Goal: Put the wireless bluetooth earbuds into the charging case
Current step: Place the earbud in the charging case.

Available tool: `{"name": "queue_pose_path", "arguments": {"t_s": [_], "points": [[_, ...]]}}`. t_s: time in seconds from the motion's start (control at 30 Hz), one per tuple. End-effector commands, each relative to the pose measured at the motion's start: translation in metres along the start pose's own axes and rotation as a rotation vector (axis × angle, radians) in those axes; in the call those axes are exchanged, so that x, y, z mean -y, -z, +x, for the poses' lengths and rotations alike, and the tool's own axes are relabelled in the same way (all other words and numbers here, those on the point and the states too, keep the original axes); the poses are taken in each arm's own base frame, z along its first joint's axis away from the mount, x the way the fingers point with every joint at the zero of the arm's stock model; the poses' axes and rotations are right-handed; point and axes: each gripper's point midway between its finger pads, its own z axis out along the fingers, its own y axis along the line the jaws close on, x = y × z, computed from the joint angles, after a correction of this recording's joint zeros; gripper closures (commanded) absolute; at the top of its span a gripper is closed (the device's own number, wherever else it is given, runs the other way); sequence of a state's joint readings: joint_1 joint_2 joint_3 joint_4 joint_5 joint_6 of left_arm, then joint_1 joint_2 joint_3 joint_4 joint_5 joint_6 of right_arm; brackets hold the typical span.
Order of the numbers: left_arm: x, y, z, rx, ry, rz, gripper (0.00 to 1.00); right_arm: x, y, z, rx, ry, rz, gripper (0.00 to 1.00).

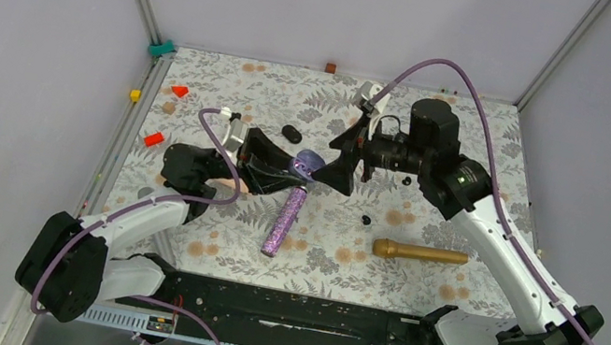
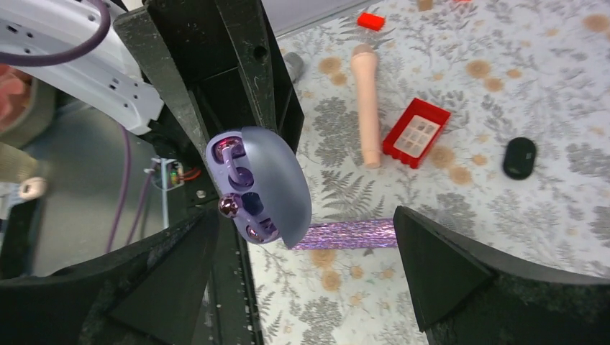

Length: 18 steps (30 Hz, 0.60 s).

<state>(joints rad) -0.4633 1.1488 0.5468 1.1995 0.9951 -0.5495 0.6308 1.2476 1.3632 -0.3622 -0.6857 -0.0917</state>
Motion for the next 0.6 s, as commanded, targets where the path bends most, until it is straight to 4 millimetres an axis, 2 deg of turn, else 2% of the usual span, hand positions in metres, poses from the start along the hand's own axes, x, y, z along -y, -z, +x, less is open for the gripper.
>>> {"name": "queue_pose_path", "arguments": {"t_s": [0.0, 0.13, 0.57], "points": [[0.013, -0.002, -0.017, 0.053, -0.064, 0.042, 1.0, -0.016, -0.004, -0.022, 0.083, -0.072, -0.107, 0.01], [0.014, -0.002, -0.016, 0.05, -0.06, 0.048, 1.0, -0.018, -0.005, -0.02, 0.094, -0.086, -0.118, 0.01], [0.016, -0.004, -0.016, 0.049, -0.049, 0.062, 1.0, -0.002, -0.011, -0.009, 0.078, -0.108, -0.046, 0.01]]}}
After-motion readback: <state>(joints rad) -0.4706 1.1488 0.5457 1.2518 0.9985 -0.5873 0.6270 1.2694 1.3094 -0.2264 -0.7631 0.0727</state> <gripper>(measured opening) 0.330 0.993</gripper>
